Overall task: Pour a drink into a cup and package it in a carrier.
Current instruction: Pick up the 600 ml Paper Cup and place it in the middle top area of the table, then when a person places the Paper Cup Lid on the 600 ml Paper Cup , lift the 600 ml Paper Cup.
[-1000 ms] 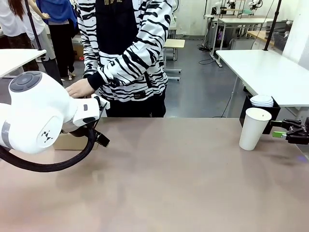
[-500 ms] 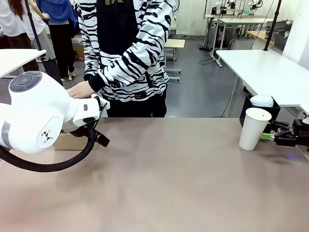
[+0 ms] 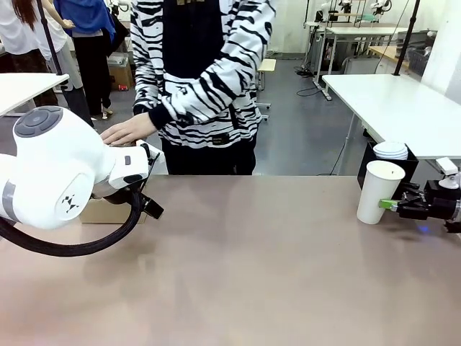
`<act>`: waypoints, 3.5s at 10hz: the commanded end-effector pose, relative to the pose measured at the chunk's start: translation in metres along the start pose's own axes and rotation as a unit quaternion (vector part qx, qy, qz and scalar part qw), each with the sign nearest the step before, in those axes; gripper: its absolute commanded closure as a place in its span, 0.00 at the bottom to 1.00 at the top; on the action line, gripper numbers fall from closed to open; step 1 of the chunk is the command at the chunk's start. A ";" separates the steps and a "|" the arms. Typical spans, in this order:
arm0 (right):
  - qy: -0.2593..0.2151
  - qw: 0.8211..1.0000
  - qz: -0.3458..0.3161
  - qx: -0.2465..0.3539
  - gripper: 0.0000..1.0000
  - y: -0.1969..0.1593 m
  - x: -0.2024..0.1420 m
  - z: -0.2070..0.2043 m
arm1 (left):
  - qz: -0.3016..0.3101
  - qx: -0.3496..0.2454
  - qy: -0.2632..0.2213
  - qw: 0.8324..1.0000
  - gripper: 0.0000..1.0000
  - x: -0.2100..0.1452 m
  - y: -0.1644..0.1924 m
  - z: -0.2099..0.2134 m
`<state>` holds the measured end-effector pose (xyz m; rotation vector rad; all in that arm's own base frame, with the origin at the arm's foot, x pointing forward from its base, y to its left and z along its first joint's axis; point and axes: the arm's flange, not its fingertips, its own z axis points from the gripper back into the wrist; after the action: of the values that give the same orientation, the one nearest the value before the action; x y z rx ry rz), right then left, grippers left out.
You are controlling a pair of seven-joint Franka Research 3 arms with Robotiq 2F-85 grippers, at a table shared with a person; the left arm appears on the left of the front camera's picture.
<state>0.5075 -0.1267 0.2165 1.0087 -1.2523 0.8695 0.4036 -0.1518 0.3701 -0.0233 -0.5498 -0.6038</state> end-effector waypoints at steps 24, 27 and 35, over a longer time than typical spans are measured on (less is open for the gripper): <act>-0.075 0.996 -0.030 -0.030 0.20 -0.029 0.044 -0.250 | 0.000 -0.001 -0.001 1.000 0.00 0.000 0.000 0.000; -0.087 0.996 -0.013 -0.018 0.20 -0.041 0.026 -0.266 | 0.000 -0.001 -0.001 1.000 0.00 0.000 0.000 0.000; -0.075 0.997 -0.027 -0.011 0.20 -0.039 0.024 -0.261 | 0.000 -0.001 -0.001 1.000 0.00 0.000 0.000 0.000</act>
<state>0.6371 0.1041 0.2217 1.1024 -1.3421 0.7630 0.4036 -0.1517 0.3700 -0.0229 -0.5497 -0.6037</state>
